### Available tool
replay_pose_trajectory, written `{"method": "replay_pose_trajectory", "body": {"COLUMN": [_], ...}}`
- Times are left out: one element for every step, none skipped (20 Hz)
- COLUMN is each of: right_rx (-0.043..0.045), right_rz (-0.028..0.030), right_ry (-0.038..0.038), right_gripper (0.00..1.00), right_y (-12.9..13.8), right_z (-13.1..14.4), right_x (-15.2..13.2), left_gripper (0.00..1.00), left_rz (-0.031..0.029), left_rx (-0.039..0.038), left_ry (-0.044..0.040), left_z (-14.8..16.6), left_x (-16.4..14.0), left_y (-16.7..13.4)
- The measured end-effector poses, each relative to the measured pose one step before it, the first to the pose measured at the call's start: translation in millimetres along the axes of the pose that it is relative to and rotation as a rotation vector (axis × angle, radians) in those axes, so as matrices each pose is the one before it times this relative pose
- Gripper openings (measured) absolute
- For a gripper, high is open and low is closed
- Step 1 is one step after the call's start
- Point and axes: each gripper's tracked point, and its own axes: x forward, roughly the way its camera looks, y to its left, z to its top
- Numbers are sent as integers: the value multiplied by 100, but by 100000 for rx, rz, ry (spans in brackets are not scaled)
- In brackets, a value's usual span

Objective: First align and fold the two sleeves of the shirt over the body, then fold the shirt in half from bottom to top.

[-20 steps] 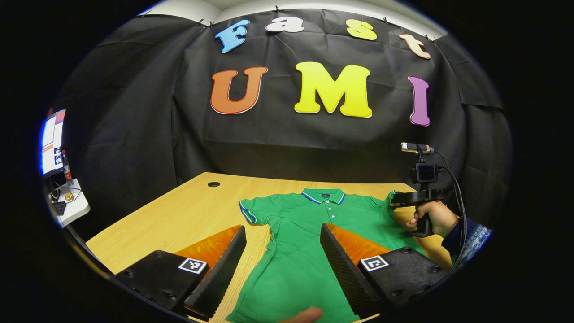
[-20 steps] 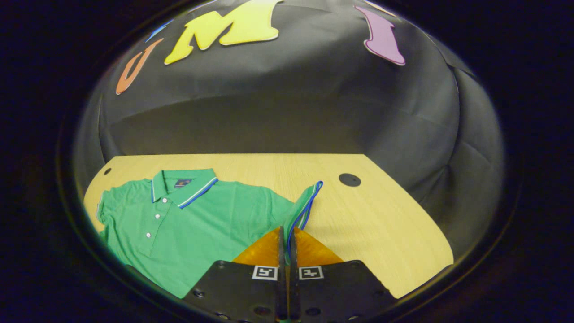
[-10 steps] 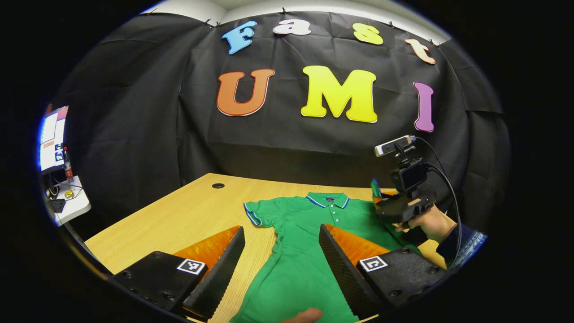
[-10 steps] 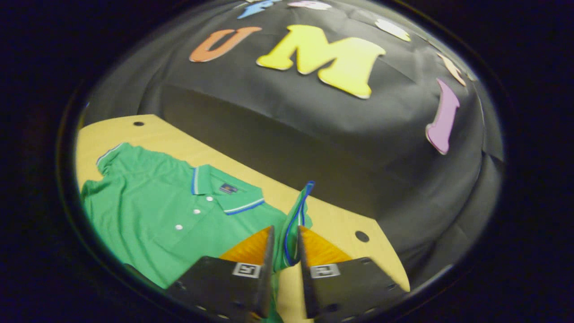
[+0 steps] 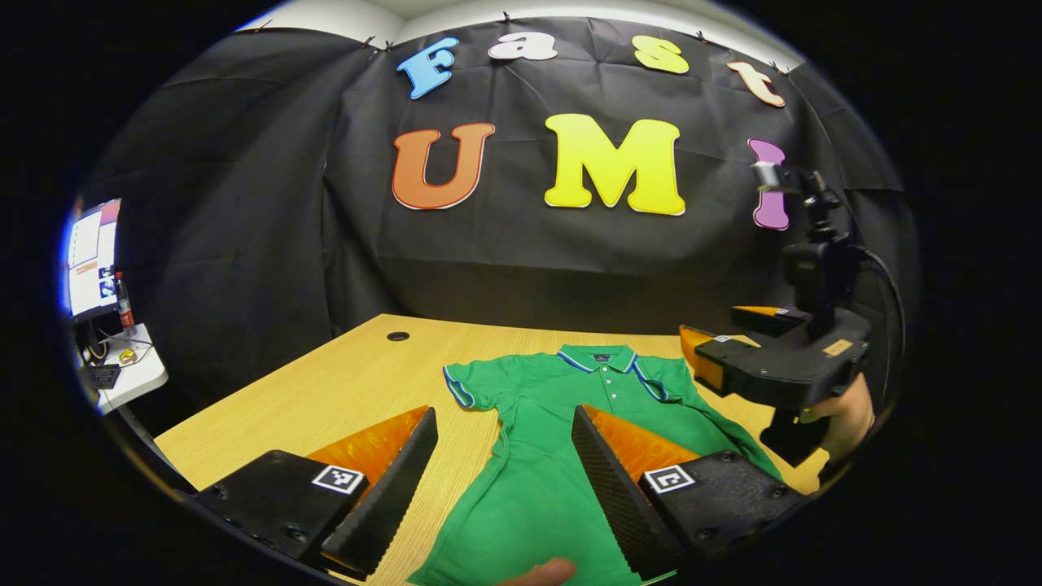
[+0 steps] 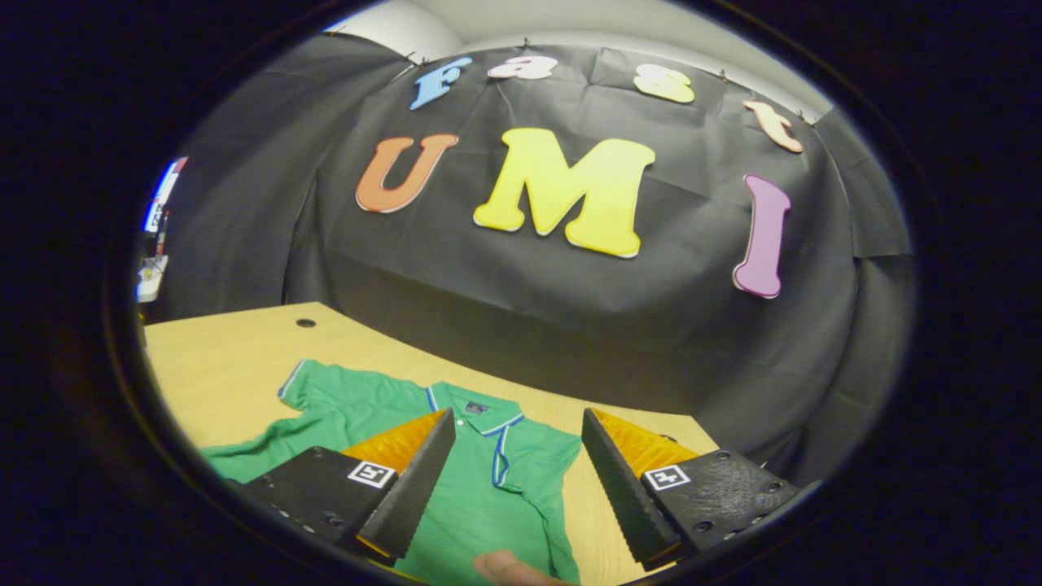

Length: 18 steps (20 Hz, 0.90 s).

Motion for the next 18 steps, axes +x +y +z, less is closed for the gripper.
{"method": "replay_pose_trajectory", "body": {"right_rx": [295, 1434, 2590, 3879, 4850, 4354, 2967, 931, 108, 806, 571, 324, 428, 100, -863, -1579, -1873, -1627], "right_rz": [-1155, -1215, 338, 523, 1228, 1329, 90, -850, -2242, -2160, 235, 1110, 511, 949, 1774, 1289, 78, -420], "right_ry": [-2004, -1612, -1210, -1477, -1458, -783, -218, -181, -531, -217, -551, -776, 236, 710, 672, 245, 3, -429], "right_gripper": [95, 95, 97, 97, 97, 95, 97, 95, 95, 95, 95, 95, 95, 96, 96, 96, 95, 95], "right_y": [-743, -578, -300, -158, -154, -146, -430, -711, -994, -915, -345, 73, -175, -101, 197, 184, -21, -196], "right_z": [823, 501, 510, 283, 226, -164, -167, -662, -312, -388, -301, -461, -482, -662, -523, -352, -337, -257], "right_x": [-1888, -2039, -2030, -1973, -1810, -1632, -1497, -2025, -1369, -1282, -1169, -922, -833, -612, -525, -208, -103, -132], "left_gripper": [100, 100, 100, 100, 100, 100, 100, 100, 100, 100, 100, 100, 100, 100, 100, 100, 100, 100], "left_rz": [-610, -765, -104, 803, 862, 111, 552, 640, -149, 468, 1642, 1904, 1924, 221, -280, -753, 740, 1180], "left_rx": [-108, -124, -86, -758, -1208, -749, -404, 553, 1547, 1501, 967, 249, -787, -1244, -1428, -1155, -177, 204], "left_ry": [-840, -485, -309, -391, 143, -768, -202, 695, 1129, 743, -856, -1601, -1087, 20, 1756, 710, 279, -443], "left_z": [203, 159, 92, 50, 85, 334, 238, 119, 328, 541, 1223, 1307, 1282, 1030, 754, 842, 769, 425], "left_x": [-190, -170, -195, -275, -98, -219, 31, 253, 301, 133, 298, 313, 806, 1048, 1194, 1307, 1211, 1425], "left_y": [-344, -487, -223, 50, -44, -206, -178, -137, -224, -58, 400, 450, 410, -36, -160, -160, 267, 548]}}
